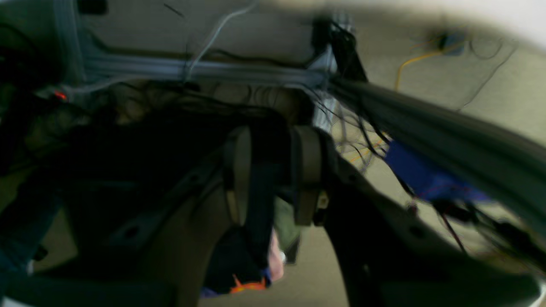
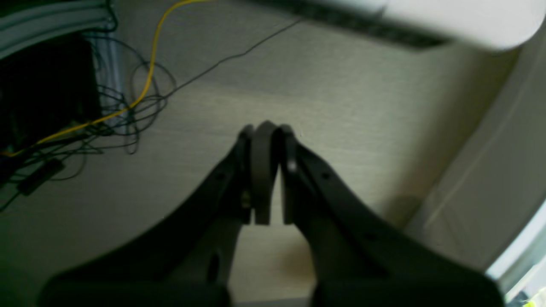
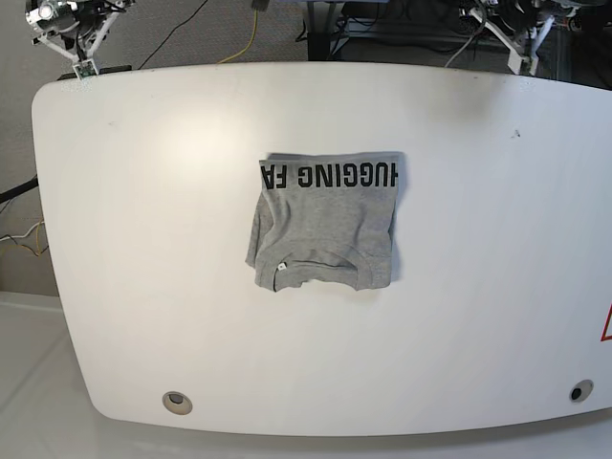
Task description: Fold the T-shirt properly
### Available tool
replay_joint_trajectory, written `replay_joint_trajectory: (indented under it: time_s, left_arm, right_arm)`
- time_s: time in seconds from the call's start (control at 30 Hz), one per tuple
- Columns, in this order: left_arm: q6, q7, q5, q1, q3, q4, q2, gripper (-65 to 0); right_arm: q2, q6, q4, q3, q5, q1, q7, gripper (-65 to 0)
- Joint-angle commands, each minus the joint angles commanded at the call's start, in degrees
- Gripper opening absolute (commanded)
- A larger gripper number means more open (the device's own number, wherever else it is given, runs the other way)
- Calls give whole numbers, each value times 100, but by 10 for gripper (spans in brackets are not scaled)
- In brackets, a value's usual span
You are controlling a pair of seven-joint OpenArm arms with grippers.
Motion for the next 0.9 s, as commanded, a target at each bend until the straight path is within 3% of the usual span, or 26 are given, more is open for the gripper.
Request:
replay_joint_trajectory:
  time_s: [0.17, 0.5, 0.63, 0.9]
  left_arm:
    - [-308, -352, 589, -26, 229, -536, 123, -492]
    - [-712, -1160, 1512, -492, 501, -2084, 229, -492]
    - [-765, -1829, 1855, -738, 519, -3007, 237, -492]
    - [-774, -2971, 2637, -1424, 703, -4800, 255, -492]
  right_arm:
    - [-88, 9, -897, -237, -9, -9, 422, -615]
    - [-62, 0, -2963, -897, -9, 246, 1855, -615]
    - [-18, 0, -3771, -1125, -193, 501, 2259, -615]
    - [-273, 0, -5503, -1213, -985, 1240, 3262, -615]
